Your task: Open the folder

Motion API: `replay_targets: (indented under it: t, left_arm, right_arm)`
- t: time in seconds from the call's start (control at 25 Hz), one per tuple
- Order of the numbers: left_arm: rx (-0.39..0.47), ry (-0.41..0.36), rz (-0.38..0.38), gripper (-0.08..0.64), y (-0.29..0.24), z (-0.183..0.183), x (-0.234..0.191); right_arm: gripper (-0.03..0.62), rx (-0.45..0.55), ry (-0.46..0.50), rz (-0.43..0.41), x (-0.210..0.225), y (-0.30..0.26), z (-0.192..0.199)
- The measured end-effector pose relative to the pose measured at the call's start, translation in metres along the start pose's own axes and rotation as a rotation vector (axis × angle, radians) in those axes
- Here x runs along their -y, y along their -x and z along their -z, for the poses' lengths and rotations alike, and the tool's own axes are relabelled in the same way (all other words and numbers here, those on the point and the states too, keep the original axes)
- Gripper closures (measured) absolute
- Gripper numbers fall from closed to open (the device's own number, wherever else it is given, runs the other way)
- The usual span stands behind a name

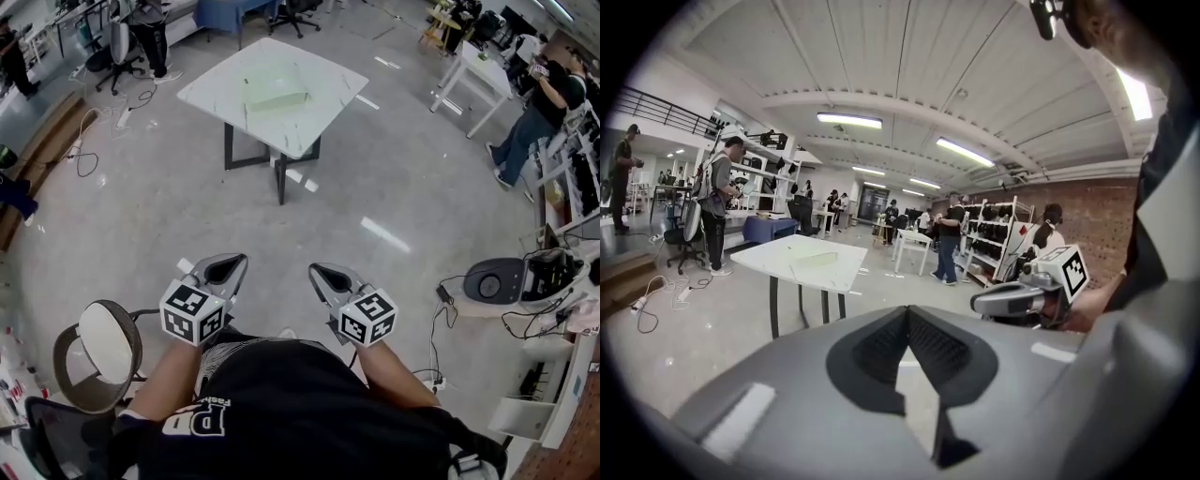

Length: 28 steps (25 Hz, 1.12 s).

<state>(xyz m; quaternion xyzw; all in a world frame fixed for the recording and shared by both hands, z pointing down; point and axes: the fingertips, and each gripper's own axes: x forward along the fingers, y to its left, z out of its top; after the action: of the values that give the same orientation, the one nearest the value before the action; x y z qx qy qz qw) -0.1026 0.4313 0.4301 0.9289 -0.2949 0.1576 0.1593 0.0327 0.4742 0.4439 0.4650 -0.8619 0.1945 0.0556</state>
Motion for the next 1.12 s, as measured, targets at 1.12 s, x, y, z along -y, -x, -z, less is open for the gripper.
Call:
replay_targets:
  t: [1.12]
  left_arm:
    - [-0.035,0.003,0.038,0.508,-0.074,-0.017,-0.030]
  right_arm:
    - [0.592,-0.041,-0.026,0.003,0.067,-0.042,-0.010]
